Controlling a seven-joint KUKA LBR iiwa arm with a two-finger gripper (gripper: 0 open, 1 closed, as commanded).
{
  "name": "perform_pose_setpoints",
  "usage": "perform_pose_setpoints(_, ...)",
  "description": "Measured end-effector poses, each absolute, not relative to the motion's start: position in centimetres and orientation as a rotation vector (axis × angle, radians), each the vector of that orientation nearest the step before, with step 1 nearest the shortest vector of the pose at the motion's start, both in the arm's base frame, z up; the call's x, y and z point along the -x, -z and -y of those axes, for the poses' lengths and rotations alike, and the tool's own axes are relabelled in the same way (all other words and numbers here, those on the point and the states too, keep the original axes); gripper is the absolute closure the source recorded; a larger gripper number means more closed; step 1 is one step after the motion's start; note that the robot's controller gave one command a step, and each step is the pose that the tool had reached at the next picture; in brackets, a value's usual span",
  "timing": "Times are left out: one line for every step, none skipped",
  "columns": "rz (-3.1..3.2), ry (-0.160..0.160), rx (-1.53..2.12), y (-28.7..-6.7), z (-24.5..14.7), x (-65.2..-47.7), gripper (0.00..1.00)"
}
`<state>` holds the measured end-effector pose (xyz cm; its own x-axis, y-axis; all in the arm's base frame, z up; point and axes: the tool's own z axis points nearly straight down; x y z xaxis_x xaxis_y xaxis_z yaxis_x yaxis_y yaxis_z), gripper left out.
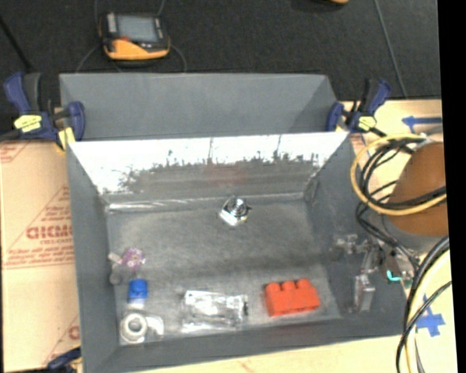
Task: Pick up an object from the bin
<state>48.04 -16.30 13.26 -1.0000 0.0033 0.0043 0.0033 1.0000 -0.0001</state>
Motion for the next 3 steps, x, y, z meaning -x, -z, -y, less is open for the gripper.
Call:
perform_pose_setpoints(3.151,-0.007,-0.230,-7.1,9.3,-48.0,0.00)
perform_pose_setpoints(3.136,-0.001,-0.286,-10.2,5.5,-47.3,0.00)
perform_pose_setpoints(3.141,-0.004,-0.239,-11.5,7.2,-47.2,0.00)
